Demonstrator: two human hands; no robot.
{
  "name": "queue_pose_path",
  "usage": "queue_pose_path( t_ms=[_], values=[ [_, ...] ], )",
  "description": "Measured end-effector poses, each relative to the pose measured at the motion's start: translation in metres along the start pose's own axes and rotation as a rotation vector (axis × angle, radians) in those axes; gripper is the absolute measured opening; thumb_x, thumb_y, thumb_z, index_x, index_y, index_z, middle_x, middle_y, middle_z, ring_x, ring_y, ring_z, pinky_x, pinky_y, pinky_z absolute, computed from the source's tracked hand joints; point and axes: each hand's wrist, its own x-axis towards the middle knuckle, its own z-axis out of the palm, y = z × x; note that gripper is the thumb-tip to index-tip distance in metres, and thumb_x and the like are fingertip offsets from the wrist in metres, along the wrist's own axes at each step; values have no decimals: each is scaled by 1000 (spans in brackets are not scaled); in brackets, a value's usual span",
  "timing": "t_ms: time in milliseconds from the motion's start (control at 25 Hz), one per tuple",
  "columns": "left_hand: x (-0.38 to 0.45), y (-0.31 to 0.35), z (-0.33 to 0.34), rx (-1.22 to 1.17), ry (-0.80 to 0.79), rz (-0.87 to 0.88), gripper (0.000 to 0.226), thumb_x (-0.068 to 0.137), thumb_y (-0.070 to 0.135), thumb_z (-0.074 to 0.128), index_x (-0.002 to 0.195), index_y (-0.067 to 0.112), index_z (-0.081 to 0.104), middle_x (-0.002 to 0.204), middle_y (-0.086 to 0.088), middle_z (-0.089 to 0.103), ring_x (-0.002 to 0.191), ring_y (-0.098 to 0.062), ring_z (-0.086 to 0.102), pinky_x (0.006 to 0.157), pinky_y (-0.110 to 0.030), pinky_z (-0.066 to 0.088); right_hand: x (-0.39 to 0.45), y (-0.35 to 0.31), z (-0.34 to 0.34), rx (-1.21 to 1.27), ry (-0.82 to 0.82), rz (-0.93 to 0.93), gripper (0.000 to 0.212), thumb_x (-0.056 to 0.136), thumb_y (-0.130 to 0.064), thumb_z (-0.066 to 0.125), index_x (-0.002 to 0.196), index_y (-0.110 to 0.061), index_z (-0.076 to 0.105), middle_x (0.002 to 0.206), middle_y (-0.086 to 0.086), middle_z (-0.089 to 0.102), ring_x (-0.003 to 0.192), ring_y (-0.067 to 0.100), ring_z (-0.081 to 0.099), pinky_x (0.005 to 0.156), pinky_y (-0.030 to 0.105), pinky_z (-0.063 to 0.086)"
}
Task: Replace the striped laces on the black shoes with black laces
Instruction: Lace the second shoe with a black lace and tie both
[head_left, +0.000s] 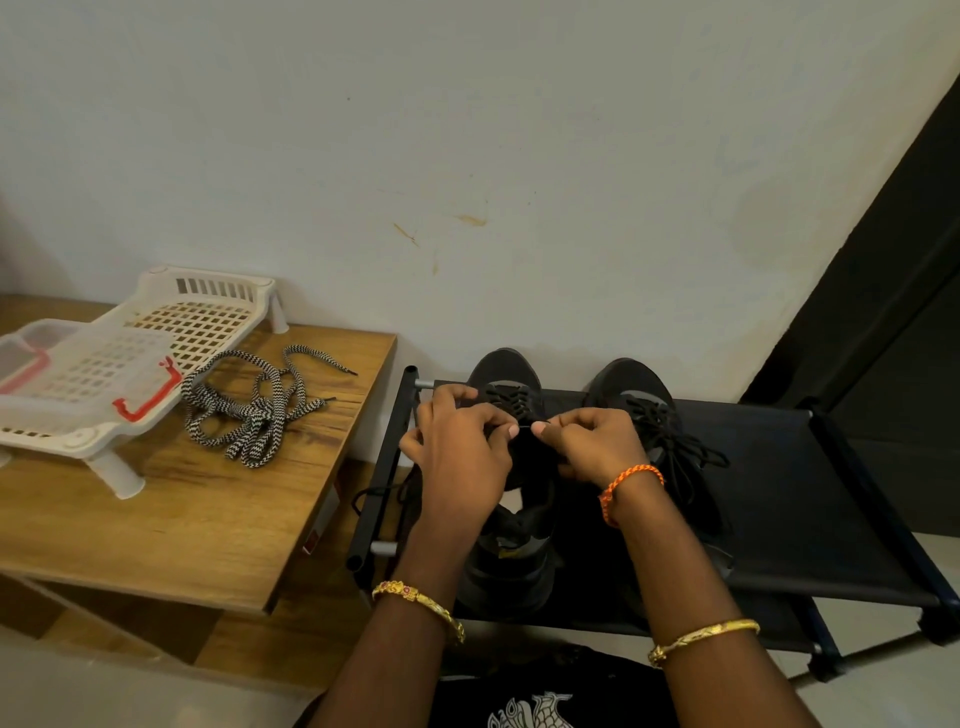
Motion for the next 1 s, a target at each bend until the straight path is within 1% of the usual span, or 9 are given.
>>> queue_pose_path(
  t_ms=[120, 280, 440, 560, 640, 760, 840, 920, 1000],
  values=[
    [2, 0, 4, -39, -21, 2, 9, 87, 31, 66, 94, 33, 71, 133, 11, 39, 131, -10, 23, 104, -37, 15, -3, -4, -4, 175, -96, 101, 10, 84, -9, 69, 74, -9, 68, 76, 5, 66, 75, 16, 63, 61, 29, 55],
    [4, 1, 7, -148, -49, -8, 5, 86, 26, 67, 87, 30, 70, 128, 13, 41, 130, -9, 26, 107, -36, 17, -3, -6, -8, 207, -156, 149, 7, 88, -8, 64, 81, -7, 68, 80, 6, 66, 74, 13, 62, 55, 23, 50],
    [5, 3, 8, -241, -76, -31, 21, 85, 24, 69, 70, 34, 59, 115, 16, 42, 127, -9, 31, 108, -42, 23, -2, -5, -11, 209, -195, 144, 9, 88, -11, 64, 79, -10, 67, 77, 5, 63, 71, 13, 59, 60, 24, 52],
    [6, 4, 8, -292, -110, -53, 27, 85, 25, 69, 64, 36, 56, 116, 15, 48, 127, -11, 35, 107, -44, 25, 0, -1, -11, 225, -217, 120, 13, 92, -14, 60, 81, -9, 65, 75, 4, 61, 70, 12, 58, 61, 24, 50],
    [5, 5, 9, -313, -127, -60, 28, 85, 26, 69, 63, 37, 56, 123, 12, 50, 127, -12, 38, 107, -44, 24, 1, 1, -10, 244, -239, 126, 13, 92, -14, 60, 81, -9, 65, 73, 4, 61, 68, 11, 56, 60, 23, 48],
    [5, 7, 10, -323, -126, -46, 27, 85, 27, 69, 64, 39, 56, 125, 10, 51, 127, -14, 40, 107, -47, 26, 5, 2, -9, 350, -269, 226, 16, 92, -13, 58, 77, -12, 63, 67, 0, 55, 63, 9, 50, 57, 21, 43],
    [5, 6, 10, -346, -123, -52, 18, 84, 30, 69, 70, 37, 62, 123, 10, 51, 126, -15, 41, 108, -47, 27, 7, 2, -6, 389, -265, 294, 20, 93, -13, 56, 73, -13, 60, 64, -1, 52, 60, 8, 47, 56, 21, 40],
    [4, 3, 8, -355, -121, -57, 8, 83, 31, 70, 76, 33, 66, 116, 12, 51, 126, -17, 41, 107, -47, 29, 8, 1, -4, 394, -220, 282, 24, 95, -11, 52, 71, -11, 56, 65, 1, 50, 60, 9, 47, 56, 22, 41],
    [2, 1, 6, -351, -107, -53, 14, 81, 29, 73, 78, 37, 63, 113, 12, 50, 124, -18, 43, 106, -47, 32, 5, -3, -7, 474, -125, 226, 26, 98, -9, 46, 72, -9, 52, 68, 3, 50, 63, 12, 50, 60, 25, 46]
  ],
)
